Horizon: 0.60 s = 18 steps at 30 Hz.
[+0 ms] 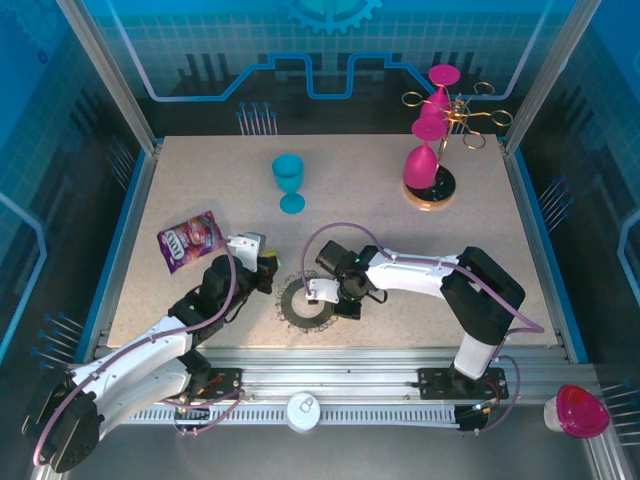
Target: Put the keys on the keyring
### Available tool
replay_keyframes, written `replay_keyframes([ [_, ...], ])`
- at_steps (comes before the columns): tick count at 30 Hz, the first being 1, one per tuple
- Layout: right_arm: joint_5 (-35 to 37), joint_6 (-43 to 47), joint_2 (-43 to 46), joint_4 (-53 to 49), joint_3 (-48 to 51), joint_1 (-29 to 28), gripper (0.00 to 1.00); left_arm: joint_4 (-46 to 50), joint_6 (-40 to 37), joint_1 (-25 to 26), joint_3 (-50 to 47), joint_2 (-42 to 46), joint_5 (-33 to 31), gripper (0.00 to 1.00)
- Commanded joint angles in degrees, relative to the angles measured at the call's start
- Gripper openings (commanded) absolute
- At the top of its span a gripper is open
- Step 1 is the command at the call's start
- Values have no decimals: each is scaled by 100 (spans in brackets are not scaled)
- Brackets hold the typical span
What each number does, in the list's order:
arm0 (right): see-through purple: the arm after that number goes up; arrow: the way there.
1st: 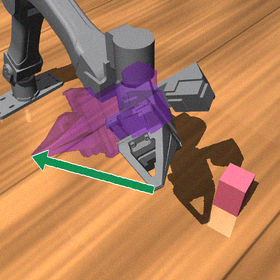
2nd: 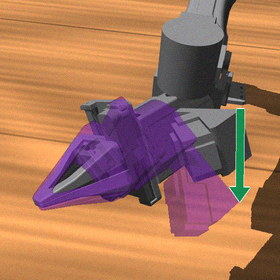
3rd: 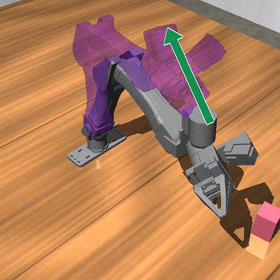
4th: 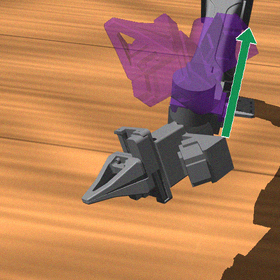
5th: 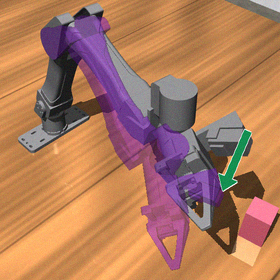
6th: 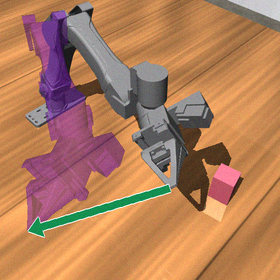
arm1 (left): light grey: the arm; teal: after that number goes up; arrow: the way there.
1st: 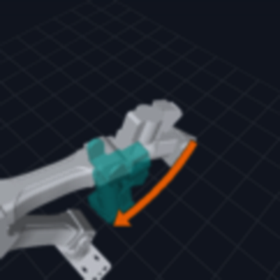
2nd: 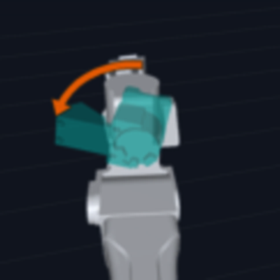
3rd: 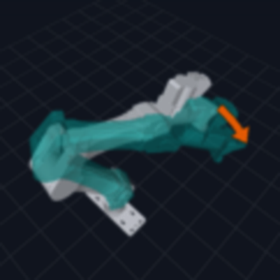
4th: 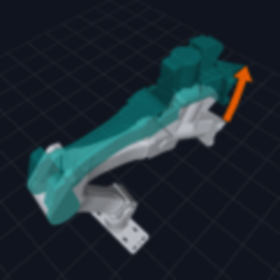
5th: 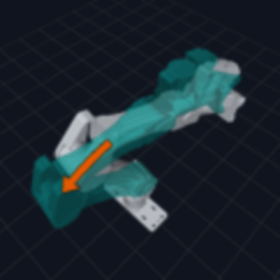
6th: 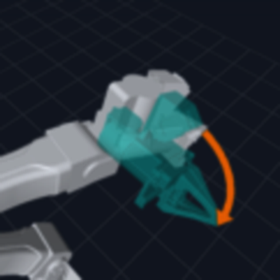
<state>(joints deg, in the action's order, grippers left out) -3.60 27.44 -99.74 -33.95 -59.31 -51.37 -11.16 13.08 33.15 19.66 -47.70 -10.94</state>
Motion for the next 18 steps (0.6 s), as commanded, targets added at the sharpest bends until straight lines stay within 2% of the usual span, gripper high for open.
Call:
replay_keyframes([
  [1,-94,79,32,-119,60,-41,1,76,-150,-27,-28,115,-90,0],
  [9,-509,-3,567,-154,75,77,0,270,-339,-29,-14,411,-15,0],
  [18,-650,-231,1131,-554,-217,138,0,817,-1451,-26,308,839,1350,0],
])
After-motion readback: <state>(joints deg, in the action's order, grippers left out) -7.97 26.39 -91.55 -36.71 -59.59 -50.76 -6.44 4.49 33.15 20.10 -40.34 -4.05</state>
